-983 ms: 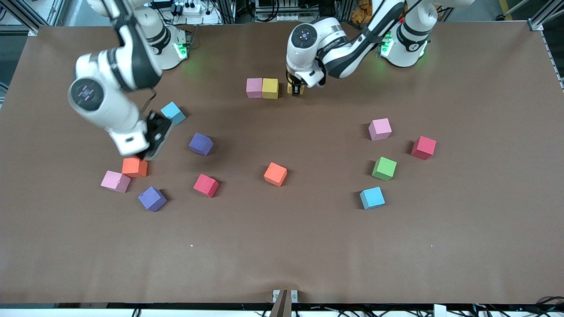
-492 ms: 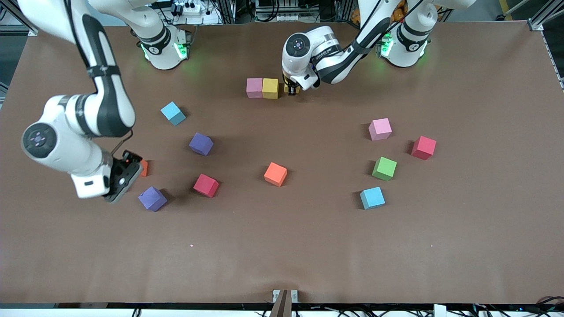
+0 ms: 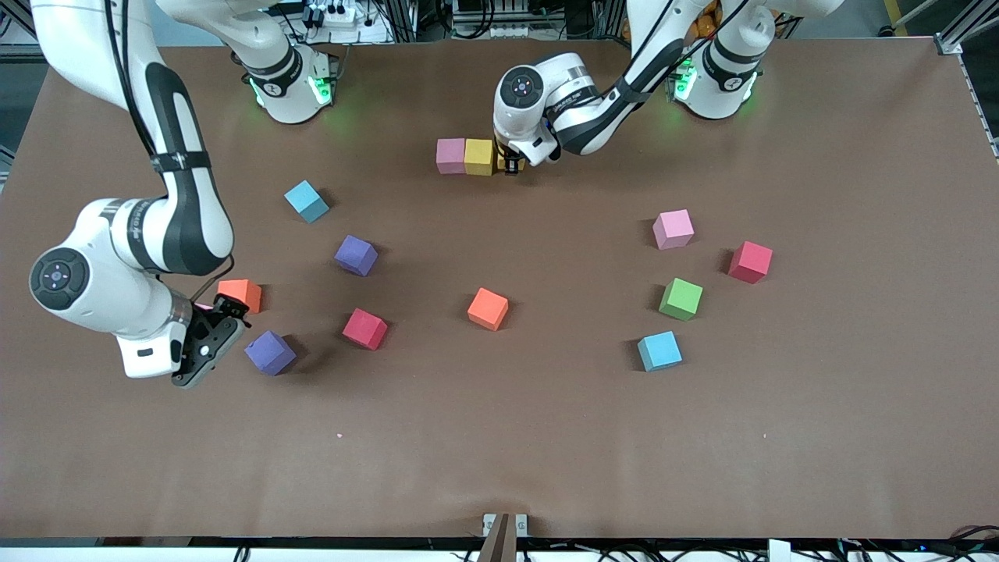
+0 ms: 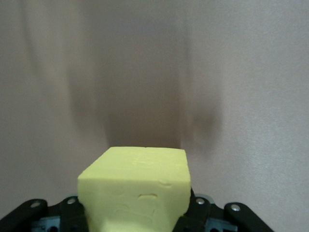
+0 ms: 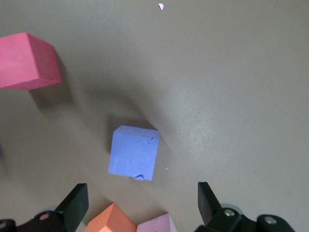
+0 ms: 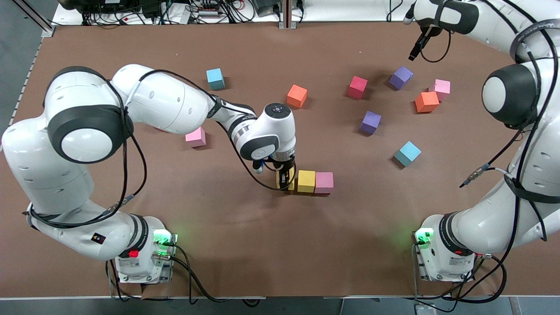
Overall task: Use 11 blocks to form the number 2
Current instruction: 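Grasp a purple cube with the right gripper while the left gripper holds the yellow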
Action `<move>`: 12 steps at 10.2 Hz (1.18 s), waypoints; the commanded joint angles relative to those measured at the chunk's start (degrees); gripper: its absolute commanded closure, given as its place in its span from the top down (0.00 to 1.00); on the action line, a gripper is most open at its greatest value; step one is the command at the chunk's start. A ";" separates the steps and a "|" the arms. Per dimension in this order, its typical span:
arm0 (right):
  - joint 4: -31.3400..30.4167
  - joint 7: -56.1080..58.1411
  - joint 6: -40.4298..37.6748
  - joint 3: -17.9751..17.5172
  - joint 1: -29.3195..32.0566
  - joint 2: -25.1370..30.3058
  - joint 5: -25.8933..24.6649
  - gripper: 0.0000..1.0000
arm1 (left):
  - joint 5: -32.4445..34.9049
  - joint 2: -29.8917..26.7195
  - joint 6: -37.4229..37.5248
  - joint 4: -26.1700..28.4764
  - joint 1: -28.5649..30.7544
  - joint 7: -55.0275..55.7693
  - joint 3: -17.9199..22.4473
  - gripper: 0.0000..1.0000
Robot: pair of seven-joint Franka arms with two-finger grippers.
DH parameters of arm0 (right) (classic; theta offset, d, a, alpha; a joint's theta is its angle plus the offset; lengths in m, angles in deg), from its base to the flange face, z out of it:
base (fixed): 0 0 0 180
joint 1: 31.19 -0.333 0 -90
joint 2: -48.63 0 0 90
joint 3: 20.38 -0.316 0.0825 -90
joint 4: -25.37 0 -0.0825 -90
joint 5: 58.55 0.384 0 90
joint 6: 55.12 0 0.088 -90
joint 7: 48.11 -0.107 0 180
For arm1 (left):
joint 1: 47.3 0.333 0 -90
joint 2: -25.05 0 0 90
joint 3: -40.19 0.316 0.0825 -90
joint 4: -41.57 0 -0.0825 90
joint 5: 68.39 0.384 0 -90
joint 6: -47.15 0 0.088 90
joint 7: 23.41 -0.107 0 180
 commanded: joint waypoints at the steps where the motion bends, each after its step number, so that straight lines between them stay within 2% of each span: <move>1: 3.58 -0.12 0.03 -1.00 3.16 -5.36 2.37 1.00 | 0.88 0.48 -0.08 -0.84 -2.70 1.78 2.26 0.07; 6: 3.31 -0.92 -2.25 -1.61 4.22 -7.13 2.64 1.00 | 2.20 2.94 -0.08 -2.86 -3.24 2.30 2.53 0.07; 8: 2.18 -0.65 0.88 -1.88 2.39 -7.13 2.64 1.00 | 2.20 3.29 -0.08 -3.04 -3.32 2.30 2.53 0.07; 9: -0.44 -0.56 6.39 -1.79 0.90 -7.13 2.56 1.00 | 2.54 3.55 -0.08 -3.30 -3.41 2.30 2.62 0.07; 12: -1.43 -0.56 8.20 -3.01 1.05 -8.01 2.64 1.00 | 3.42 3.82 -0.08 -3.57 -3.59 2.57 2.62 0.07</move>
